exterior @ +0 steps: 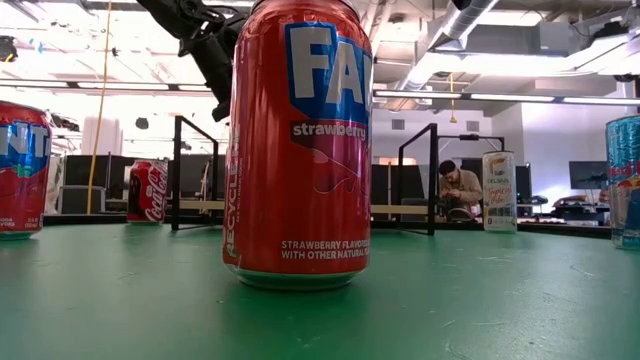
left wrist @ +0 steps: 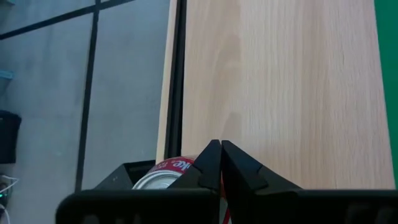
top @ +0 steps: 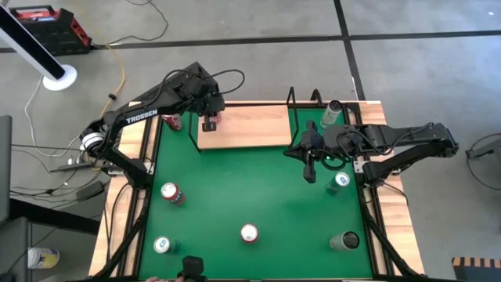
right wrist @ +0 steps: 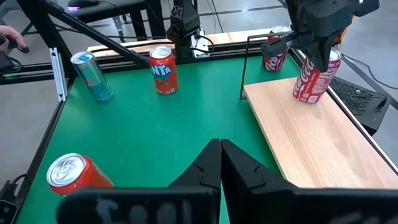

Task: Place canned beverage on shelf
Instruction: Put the bottom red-black soda can on the shelf, then put the bottom red soda can on the shelf

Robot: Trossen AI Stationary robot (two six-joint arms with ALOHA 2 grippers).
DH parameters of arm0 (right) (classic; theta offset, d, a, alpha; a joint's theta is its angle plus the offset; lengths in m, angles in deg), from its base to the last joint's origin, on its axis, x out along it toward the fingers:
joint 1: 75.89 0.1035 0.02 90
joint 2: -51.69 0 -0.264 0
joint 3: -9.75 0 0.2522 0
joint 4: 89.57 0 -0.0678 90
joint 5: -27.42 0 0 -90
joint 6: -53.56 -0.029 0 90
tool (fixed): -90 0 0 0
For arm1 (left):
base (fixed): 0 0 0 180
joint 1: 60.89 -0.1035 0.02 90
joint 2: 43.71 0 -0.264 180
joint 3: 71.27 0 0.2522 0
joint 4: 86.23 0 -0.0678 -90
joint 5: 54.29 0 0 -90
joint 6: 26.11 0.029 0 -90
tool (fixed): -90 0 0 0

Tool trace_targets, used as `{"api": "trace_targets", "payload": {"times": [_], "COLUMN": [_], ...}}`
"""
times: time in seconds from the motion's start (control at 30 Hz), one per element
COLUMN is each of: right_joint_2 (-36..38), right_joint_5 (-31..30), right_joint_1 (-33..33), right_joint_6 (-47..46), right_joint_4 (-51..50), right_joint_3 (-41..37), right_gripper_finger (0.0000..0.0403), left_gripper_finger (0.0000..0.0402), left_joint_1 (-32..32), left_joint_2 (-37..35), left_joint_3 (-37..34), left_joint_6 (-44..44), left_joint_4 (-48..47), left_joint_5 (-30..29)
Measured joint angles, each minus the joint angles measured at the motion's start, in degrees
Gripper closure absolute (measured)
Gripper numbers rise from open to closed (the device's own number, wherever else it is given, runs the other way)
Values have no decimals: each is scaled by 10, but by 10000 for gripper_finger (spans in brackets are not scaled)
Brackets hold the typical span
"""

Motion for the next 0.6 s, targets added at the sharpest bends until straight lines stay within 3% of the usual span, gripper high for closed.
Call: {"api": "trace_targets", "payload": {"times": [0.37,0.6], "right_joint_2": [0,0], "right_joint_5": [0,0], "right_joint_1": [1,1], "right_joint_6": [-10,-27], "right_joint_4": [0,0], "right_joint_3": [0,0], "right_gripper_finger": [377,371], "left_gripper_finger": [401,401], "left_joint_1": [0,15], "left_joint_2": [-3,-79], "left_joint_3": [0,1], "left_joint_6": [-9,-34], "left_joint_4": [10,44], "left_joint_5": [10,40]}}
